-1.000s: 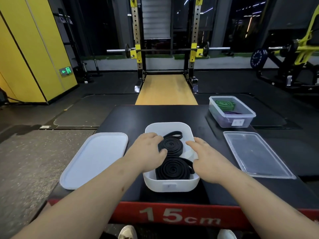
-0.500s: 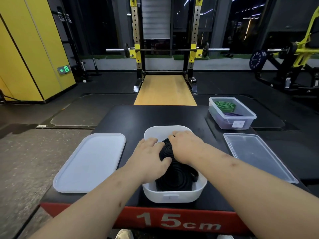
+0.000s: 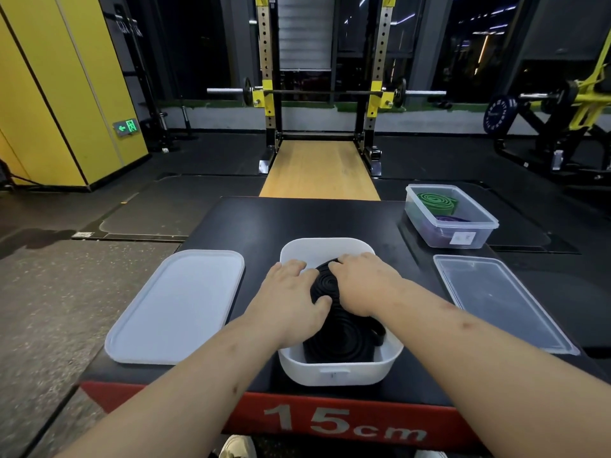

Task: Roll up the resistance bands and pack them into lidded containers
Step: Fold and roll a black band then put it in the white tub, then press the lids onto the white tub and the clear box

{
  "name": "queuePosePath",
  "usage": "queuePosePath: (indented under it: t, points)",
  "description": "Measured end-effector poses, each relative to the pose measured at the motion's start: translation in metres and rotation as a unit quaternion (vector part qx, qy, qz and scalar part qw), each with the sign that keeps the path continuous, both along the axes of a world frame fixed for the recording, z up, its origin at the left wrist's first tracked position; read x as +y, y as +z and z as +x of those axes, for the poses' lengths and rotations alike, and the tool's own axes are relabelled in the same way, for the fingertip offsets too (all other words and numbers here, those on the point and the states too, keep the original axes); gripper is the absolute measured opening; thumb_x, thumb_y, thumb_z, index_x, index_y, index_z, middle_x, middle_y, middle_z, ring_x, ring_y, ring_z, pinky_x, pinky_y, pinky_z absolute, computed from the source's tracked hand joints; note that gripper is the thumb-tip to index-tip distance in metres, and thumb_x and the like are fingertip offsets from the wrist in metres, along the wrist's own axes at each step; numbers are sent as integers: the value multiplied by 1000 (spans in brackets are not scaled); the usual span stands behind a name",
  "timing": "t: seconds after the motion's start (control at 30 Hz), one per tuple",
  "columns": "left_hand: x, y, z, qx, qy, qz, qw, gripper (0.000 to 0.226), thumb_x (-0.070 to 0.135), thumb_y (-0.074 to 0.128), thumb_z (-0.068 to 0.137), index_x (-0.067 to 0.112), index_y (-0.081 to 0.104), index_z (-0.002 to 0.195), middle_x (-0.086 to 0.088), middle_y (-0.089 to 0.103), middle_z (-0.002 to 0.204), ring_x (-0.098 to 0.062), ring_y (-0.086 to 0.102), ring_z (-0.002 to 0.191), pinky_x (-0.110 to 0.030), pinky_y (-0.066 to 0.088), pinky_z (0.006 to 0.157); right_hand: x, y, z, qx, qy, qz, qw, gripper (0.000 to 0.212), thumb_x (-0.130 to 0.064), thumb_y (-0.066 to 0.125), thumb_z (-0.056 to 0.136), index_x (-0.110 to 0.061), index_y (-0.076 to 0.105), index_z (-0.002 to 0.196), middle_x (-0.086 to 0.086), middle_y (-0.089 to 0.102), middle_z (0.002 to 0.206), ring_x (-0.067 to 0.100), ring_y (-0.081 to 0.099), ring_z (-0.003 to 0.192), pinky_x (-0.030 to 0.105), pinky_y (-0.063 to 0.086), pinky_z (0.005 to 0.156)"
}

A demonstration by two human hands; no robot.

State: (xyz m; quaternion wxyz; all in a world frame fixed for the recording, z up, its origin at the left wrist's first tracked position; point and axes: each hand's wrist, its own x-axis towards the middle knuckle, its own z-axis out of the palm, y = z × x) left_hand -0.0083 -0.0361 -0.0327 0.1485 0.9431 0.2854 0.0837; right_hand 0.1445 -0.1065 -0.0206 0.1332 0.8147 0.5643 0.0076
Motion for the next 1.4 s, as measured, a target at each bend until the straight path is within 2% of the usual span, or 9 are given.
queuePosePath:
  t: [0.13, 0.23, 0.33, 0.4, 0.53, 0.8, 1.0, 1.17, 1.4]
  points:
    - [-2, 3, -3, -40, 1, -16, 999, 41, 41, 44, 102, 20, 54, 135, 4, 47, 143, -22, 35, 137, -29, 26, 112, -26, 5, -10, 60, -7, 93, 994, 38, -21, 43, 91, -23, 55, 127, -4, 57, 124, 19, 53, 104, 34, 35, 105]
    - [5, 8, -10, -76, 25, -14, 997, 41, 37, 43, 104, 19, 55, 140, 5, 48, 147, -19, 36, 140, -27, 25, 113, -45, 2, -18, 89, -29, 135, 986, 43, -25, 38, 98, -23, 52, 139, -4, 53, 141, 19, 50, 128, 40, 25, 120]
    - [31, 4, -25, -130, 92, 26, 987, 27, 28, 42, 101, 16, 65, 101, -1, 65, 112, -27, 54, 113, -37, 42, 98, -60, 0, -29, 114, -46, 153, 980, 48, -35, 33, 105, -23, 45, 150, -4, 39, 159, 17, 38, 145, 46, 11, 128]
    - [47, -1, -39, -100, 153, 72, 980, 23, 27, 43, 98, 15, 54, 83, -6, 63, 96, -32, 56, 97, -42, 46, 84, -65, -2, -35, 122, -51, 168, 977, 49, -38, 31, 106, -25, 43, 152, -4, 35, 163, 15, 33, 149, 47, 7, 129]
    - [61, -17, -58, 116, 228, 114, 960, 35, 43, 46, 99, 16, 61, 116, -6, 59, 119, -29, 52, 113, -38, 45, 87, -70, -8, -43, 139, -61, 192, 969, 49, -38, 30, 106, -28, 43, 153, -4, 34, 164, 12, 28, 151, 51, 1, 129]
    - [76, -29, -65, 128, 253, 55, 957, 41, 50, 54, 98, 14, 64, 116, -8, 57, 121, -30, 52, 113, -36, 44, 85, -75, -7, -44, 155, -54, 230, 959, 45, -36, 35, 106, -30, 45, 150, -10, 39, 157, 10, 34, 146, 48, 3, 129]
    - [62, -14, -61, 132, 257, 67, 955, 26, 31, 57, 98, 10, 63, 112, -5, 56, 112, -25, 56, 100, -29, 42, 77, -77, -7, -44, 164, -49, 260, 950, 44, -35, 38, 106, -30, 47, 148, -10, 44, 152, 10, 37, 142, 46, 6, 129]
    - [53, 21, -62, 10, 234, 46, 971, 11, 16, 55, 94, 9, 53, 103, -16, 58, 115, -32, 58, 96, -35, 46, 78, -83, -4, -46, 165, -39, 284, 944, 43, -34, 40, 105, -30, 51, 146, -12, 45, 151, 7, 36, 142, 43, 9, 128]
    - [24, 97, -63, -135, 212, 147, 957, 14, 0, 44, 95, 5, 46, 107, -16, 44, 111, -45, 54, 85, -47, 38, 69, -90, 13, -51, 182, -39, 339, 922, 42, -24, 46, 103, -26, 55, 144, -9, 50, 147, 15, 45, 134, 32, 28, 119]
